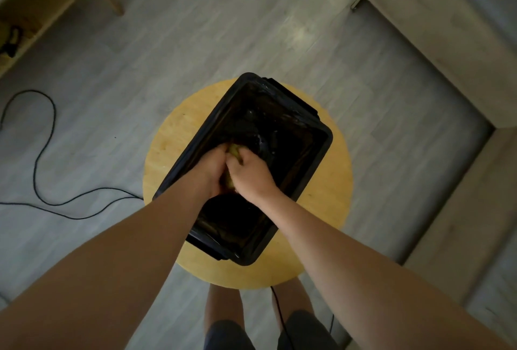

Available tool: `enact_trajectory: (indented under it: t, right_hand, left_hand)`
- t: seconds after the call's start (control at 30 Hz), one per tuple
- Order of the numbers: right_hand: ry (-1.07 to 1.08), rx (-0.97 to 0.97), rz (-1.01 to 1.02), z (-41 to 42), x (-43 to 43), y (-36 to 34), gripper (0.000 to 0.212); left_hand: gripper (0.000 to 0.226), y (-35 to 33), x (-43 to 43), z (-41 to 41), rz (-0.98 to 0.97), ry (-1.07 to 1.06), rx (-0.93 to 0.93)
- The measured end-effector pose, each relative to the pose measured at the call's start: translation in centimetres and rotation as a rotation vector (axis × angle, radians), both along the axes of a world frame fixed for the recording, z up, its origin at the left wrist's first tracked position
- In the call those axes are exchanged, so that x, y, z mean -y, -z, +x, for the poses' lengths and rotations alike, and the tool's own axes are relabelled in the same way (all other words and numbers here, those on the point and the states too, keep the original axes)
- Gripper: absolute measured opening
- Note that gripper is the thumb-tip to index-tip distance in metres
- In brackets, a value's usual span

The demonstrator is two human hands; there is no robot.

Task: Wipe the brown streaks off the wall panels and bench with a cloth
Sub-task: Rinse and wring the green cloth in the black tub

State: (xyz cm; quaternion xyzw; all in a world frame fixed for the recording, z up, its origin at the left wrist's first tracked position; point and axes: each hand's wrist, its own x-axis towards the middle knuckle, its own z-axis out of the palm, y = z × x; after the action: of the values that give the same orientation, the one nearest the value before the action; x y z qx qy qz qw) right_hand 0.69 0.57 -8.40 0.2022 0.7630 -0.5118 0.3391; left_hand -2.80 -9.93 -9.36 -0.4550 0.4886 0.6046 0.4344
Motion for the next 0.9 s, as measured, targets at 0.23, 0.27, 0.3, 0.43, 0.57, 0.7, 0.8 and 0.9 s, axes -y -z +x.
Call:
enact_trajectory:
  t: [0.23,0.27,0.3,0.43,0.57,0.7,0.8,0.9]
  right_hand:
    - [0.086,-0.33,0.22,0.1,0.1,-0.6,0.049]
    - [0.056,-0.345,0.278,-0.2,-0.4,-0.1,0.047]
    - [0.007,-0.333,0.34,-0.7,-0.9,0.4,0.045]
    - [-0.208,-0.321,0.641,-2.7,-2.0,2.4,0.039]
    - [0.024,-0.269,0.684,-1.8,-0.3,4.4,0.039]
    - [-0.05,0.224,0.363,-1.2,-0.3,4.8,0.049]
    - [-0.092,0.099,0.195,-0.9,0.1,2.4,0.041]
    - [-0.112,-0.169,0.174,0.2,1.0,-1.1,0.037]
  left_hand:
    - [0.034,-1.6,-2.2,0.1,0.006,0.045,0.007]
    - [0.034,-1.6,-2.3,0.2,0.002,0.061,-0.015]
    - [0.035,-1.6,-2.2,0.3,-0.021,0.083,-0.044]
    - [0.036,-1.9,-1.7,0.3,-0.097,0.166,-0.104]
    - [0.031,-1.3,-0.3,0.6,-0.182,0.105,-0.101]
    - [0.026,-0.7,-0.1,1.0,-0.069,0.021,-0.06]
    - [0.037,0.0,-0.3,0.9,0.003,-0.072,-0.033]
    - [0.04,0.2,0.0,0.5,-0.01,-0.083,-0.044]
